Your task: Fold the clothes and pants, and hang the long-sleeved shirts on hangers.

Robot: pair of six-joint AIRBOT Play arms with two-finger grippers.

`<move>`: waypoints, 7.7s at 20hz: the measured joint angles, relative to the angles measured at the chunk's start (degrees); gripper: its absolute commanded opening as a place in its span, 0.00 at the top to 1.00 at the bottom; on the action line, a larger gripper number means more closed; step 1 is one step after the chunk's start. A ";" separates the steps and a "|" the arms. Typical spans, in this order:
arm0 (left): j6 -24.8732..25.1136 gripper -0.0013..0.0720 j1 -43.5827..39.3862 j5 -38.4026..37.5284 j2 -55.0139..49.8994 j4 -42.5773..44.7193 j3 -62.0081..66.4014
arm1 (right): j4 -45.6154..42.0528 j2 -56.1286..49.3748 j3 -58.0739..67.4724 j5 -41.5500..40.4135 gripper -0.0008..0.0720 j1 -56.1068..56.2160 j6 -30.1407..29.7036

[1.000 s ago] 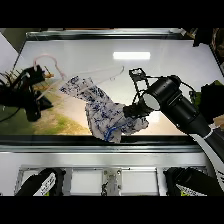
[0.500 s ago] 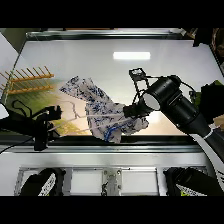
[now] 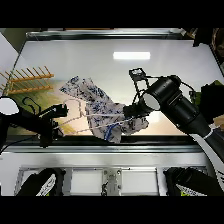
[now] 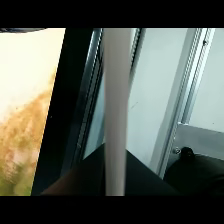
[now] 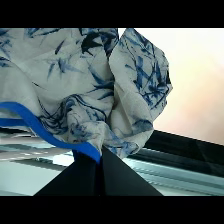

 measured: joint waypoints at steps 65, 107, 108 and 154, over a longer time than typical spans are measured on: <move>-2.89 0.97 -8.00 8.31 -16.20 -19.10 0.70 | -5.05 -0.13 12.74 5.14 0.97 -1.27 -2.60; -1.33 0.97 -10.80 9.22 -15.15 -19.39 0.72 | 8.98 0.35 13.55 -9.97 0.12 7.26 -9.35; -1.33 0.97 -10.80 9.22 -15.15 -19.37 0.72 | 10.82 1.09 13.73 -8.81 0.12 5.16 -11.28; -1.33 0.96 -10.80 9.42 -15.15 -19.34 0.72 | 75.30 -12.48 -13.05 15.06 0.12 -47.41 -112.17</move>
